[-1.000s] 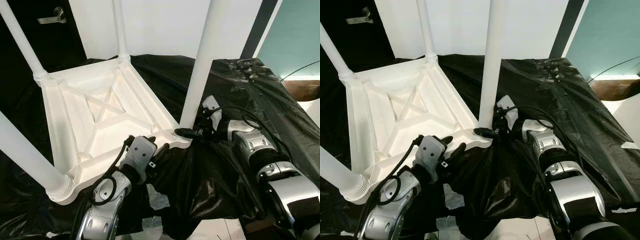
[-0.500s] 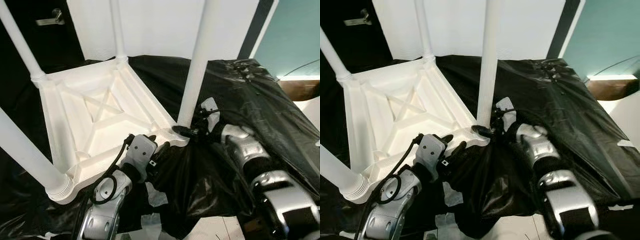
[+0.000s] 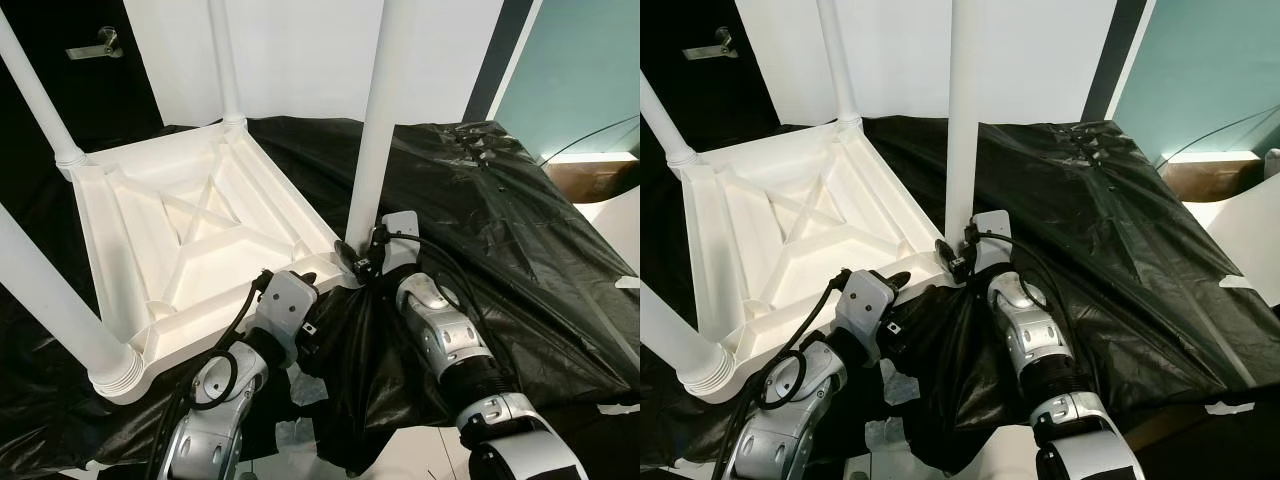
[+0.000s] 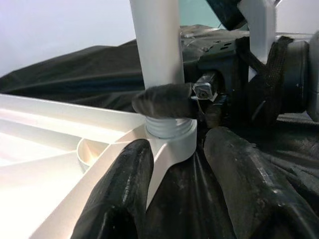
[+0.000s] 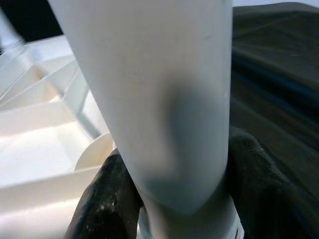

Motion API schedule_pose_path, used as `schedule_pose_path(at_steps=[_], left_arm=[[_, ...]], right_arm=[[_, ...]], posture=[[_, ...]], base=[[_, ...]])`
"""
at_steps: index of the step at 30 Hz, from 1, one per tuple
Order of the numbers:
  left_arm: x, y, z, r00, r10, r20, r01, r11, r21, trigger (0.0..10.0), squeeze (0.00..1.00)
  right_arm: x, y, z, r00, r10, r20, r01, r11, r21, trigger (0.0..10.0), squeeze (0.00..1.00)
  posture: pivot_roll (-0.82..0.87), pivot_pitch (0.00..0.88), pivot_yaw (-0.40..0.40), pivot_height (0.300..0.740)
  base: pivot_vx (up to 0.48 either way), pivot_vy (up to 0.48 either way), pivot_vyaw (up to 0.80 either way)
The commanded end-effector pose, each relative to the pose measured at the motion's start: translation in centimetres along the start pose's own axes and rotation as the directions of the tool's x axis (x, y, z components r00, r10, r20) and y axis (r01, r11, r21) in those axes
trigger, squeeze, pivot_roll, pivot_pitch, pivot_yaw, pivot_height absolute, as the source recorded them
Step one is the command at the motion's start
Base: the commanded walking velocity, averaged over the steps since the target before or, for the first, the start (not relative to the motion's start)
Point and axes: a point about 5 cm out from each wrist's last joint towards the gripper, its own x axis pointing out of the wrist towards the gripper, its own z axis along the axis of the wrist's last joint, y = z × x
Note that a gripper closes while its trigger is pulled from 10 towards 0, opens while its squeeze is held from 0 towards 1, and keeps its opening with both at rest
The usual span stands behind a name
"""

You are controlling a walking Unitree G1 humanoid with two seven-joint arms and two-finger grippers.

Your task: Building children table

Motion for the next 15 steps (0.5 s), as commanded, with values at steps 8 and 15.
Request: schedule_pose_path(at_steps=[8, 15], left_arm=[[0.0, 0.1, -0.5, 0.997, 0.067, -0.024, -0.067, 0.998, -0.004, 10.0, 0.0], [0.1, 0.2, -0.4, 0.998, 0.063, -0.024, -0.063, 0.998, 0.001, 10.0, 0.0]], right_arm=[[-0.9, 0.4, -1.8, 0.993, -0.044, -0.111, 0.047, 0.999, 0.027, 10.0, 0.0], [-1.3, -0.5, -0.1, 0.999, -0.028, -0.025, 0.029, 0.999, 0.023, 10.0, 1.0]], posture=[[0.12, 0.034, -0.068, 0.74], [0.12, 0.027, -0.063, 0.74]], base=[[0.0, 0.0, 0.0], [0.0, 0.0, 0.0]])
